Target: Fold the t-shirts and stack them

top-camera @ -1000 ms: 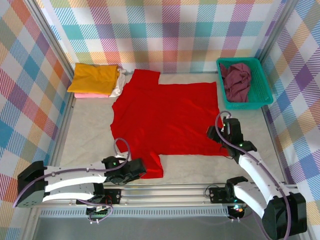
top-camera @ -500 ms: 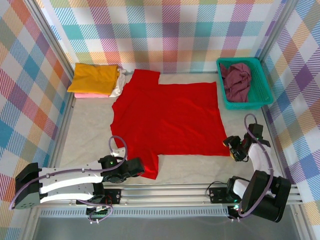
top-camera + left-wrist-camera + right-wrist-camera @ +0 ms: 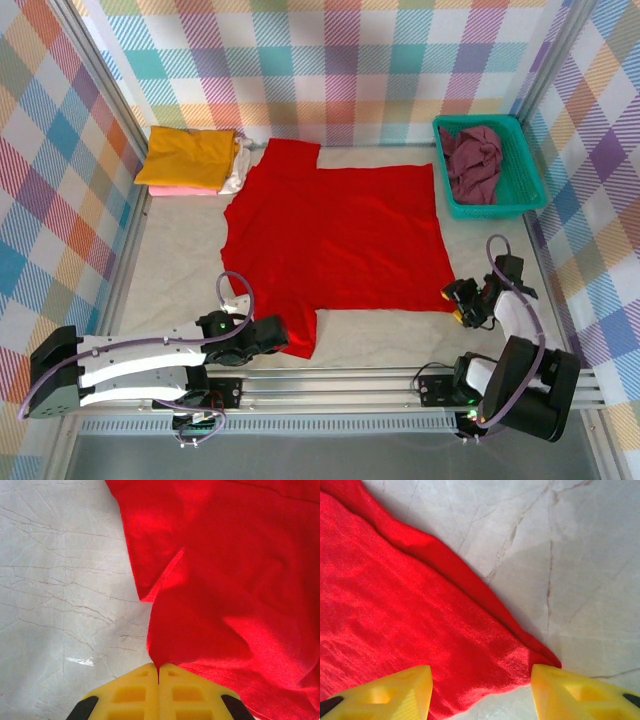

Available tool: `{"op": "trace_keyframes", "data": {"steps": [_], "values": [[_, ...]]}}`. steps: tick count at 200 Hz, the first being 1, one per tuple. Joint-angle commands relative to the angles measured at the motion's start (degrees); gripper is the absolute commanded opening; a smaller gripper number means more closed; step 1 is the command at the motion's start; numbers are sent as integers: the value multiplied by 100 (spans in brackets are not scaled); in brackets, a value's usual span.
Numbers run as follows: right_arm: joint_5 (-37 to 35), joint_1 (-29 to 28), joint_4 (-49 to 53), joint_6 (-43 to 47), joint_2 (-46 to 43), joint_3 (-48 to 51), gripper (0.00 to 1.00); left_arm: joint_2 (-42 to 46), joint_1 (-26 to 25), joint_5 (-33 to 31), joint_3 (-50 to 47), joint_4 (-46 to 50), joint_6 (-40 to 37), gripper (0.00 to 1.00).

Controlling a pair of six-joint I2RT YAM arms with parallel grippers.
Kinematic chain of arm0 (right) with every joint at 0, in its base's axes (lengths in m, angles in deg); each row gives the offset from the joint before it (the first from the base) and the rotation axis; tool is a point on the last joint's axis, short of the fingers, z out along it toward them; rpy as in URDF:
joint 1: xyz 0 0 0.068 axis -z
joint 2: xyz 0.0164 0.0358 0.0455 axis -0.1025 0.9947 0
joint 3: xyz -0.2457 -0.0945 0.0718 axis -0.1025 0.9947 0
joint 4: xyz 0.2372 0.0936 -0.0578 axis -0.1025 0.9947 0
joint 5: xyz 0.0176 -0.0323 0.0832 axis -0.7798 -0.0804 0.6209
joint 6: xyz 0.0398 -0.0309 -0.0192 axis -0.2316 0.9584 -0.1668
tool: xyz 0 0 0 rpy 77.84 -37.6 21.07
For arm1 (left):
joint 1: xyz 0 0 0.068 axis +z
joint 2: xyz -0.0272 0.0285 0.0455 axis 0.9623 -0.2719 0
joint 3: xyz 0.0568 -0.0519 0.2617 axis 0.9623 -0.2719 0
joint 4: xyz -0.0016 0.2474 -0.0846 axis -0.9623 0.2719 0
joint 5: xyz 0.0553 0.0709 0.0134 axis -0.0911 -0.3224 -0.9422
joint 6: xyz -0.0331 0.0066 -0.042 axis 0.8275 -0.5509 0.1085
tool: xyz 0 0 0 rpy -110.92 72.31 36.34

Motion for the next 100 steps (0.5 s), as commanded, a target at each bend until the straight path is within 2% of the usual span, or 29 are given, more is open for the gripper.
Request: {"op": "trace_keyframes", "data": {"steps": [1,26,100], "values": [[-184,42,349,-304,-412,38,56,76,30,-170,-79,15,125,0],[-482,41,622,-436,-972,90,61,85,35,-143,-95,-81,82,0],[-379,41,-134,-377,-518,331,54,85,30,-98,-157,-248,37,0]]}}
